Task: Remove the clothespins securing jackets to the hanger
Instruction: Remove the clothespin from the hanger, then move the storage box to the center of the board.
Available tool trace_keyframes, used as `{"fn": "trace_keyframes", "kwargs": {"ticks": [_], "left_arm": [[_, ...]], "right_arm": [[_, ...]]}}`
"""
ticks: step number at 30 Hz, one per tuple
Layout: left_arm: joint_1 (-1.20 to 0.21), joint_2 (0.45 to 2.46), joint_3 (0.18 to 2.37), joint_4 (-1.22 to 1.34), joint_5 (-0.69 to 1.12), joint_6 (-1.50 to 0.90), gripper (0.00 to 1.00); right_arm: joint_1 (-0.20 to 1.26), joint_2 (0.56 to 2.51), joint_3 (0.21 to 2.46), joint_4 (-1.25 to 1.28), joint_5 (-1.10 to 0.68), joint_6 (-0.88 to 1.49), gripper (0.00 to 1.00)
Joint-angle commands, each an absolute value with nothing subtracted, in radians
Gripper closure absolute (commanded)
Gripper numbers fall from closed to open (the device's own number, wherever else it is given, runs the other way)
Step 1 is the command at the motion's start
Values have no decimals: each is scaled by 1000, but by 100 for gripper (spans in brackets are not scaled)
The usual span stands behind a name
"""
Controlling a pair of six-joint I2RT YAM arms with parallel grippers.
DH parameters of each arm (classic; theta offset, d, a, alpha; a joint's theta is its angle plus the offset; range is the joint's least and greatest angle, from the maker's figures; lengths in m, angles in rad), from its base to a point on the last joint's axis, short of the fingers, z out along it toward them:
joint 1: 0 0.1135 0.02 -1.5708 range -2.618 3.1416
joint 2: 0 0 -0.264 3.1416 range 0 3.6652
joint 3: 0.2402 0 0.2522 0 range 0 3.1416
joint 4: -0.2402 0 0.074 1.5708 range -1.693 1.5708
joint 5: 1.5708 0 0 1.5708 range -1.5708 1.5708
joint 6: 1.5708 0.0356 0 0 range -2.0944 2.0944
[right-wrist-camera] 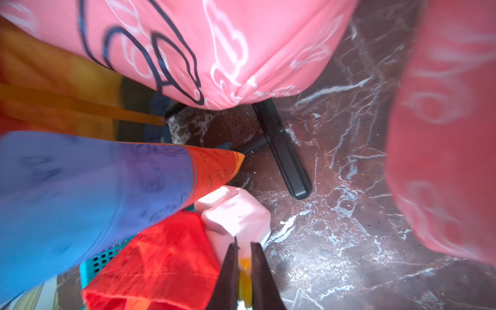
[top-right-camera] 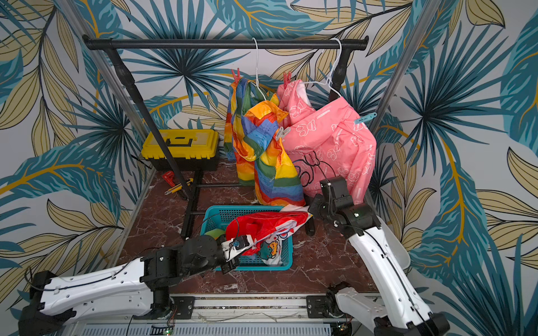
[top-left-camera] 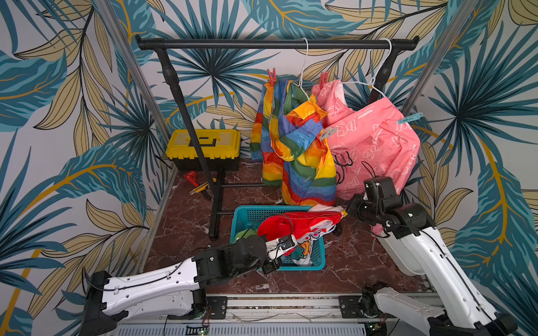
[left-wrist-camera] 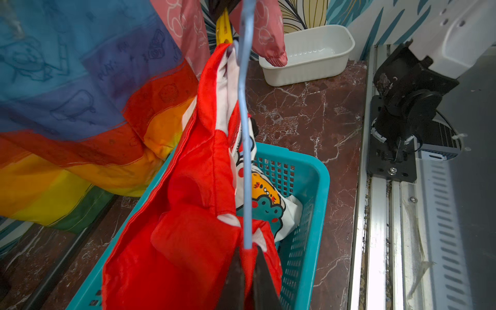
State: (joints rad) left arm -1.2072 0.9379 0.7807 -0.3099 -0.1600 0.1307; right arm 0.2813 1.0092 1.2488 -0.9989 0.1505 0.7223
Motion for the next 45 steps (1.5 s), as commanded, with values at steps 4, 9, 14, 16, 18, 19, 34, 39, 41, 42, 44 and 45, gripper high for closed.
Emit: {"fn": "trace_keyframes", "kwargs": {"ticks": [4,9,14,16,18,19,34,39,41,42,44,45], "left_arm": [[-1175,909,772,-357,-171,79,100],[-1183,848,743,-359,-131,120,100],[-1212,817,738,-395,-121,161,100],[-1221,829,742,-397,-94,162,100],[-1226,845,742,-397,-66,147,100],[-1227,858,741,-397,-69,141,100],[-1198,867,771,-400,-284,86,100],[-1170,853,775,-400,-284,74,100],[-1169,853,776,-399,-281,68,100],[-1169,854,777,-399,-282,66,100],[-1166,856,779,-398,-276,62,100],[-1165,854,779,-398,-273,58,100]], "right_arm": [[232,972,1186,-1043,268,717,100],[229,1051,1218,-881,199,739,100],[229,1201,1298,-764,93,786,100],[229,1238,1312,-737,110,802,100],[229,1259,1312,-697,116,803,100],[229,1271,1326,-705,126,801,100],[227,976,1348,-943,348,753,100],[214,814,1331,-1142,715,803,100],[209,758,1308,-1172,824,827,100],[207,745,1298,-1183,869,841,100],[198,733,1279,-1199,935,868,100],[191,736,1270,-1188,953,869,100]]}}
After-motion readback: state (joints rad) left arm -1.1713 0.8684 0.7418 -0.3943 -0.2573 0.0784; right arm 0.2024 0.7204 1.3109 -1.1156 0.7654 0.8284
